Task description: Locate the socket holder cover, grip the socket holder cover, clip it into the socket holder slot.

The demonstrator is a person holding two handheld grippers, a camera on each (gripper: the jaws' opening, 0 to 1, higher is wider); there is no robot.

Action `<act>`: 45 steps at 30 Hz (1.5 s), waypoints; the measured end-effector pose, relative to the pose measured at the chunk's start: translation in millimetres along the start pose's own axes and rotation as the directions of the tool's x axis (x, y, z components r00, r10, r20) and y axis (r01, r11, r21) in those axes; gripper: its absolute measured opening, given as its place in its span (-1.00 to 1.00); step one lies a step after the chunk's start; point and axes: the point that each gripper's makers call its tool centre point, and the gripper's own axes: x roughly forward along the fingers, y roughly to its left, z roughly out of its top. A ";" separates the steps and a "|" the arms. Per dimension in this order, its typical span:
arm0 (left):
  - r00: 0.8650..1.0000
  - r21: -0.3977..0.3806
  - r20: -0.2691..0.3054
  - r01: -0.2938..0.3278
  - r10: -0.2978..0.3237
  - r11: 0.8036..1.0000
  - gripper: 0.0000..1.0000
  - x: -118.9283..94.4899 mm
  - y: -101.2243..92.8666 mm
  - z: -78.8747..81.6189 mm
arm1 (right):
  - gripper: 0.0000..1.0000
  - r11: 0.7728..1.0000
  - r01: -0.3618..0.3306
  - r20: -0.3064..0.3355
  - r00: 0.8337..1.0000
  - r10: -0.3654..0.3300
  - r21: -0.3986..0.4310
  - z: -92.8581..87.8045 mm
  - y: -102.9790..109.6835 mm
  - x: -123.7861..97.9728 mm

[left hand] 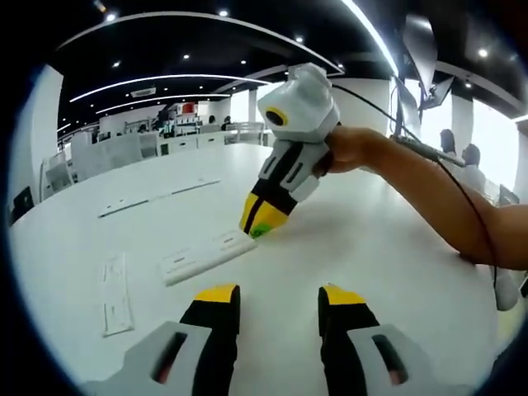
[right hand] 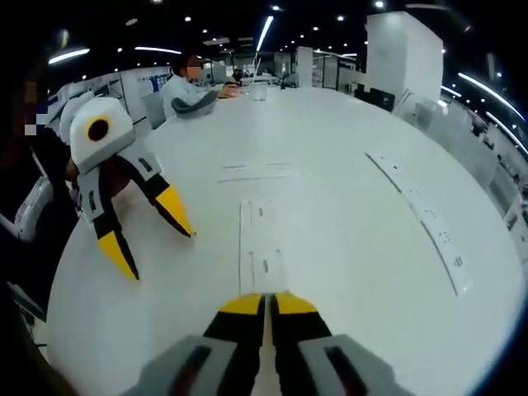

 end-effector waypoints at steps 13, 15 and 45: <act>1.000 0.010 -0.001 -0.006 0.006 1.000 -0.23 -4.9 1.6 -1.2 | -0.72 1.000 0.001 -0.088 0.996 -0.003 -0.021 0.0 12.4 -3.3; 1.000 0.012 -0.002 -0.007 0.007 1.000 -0.23 -5.4 1.8 -1.5 | -0.70 1.000 0.002 -0.097 0.995 -0.005 -0.022 0.9 13.3 -5.0; 0.979 -0.124 0.007 -0.203 0.205 0.971 -0.23 -41.8 27.1 8.1 | -0.56 0.982 -0.070 -0.170 0.985 0.040 -0.177 37.0 56.8 -18.4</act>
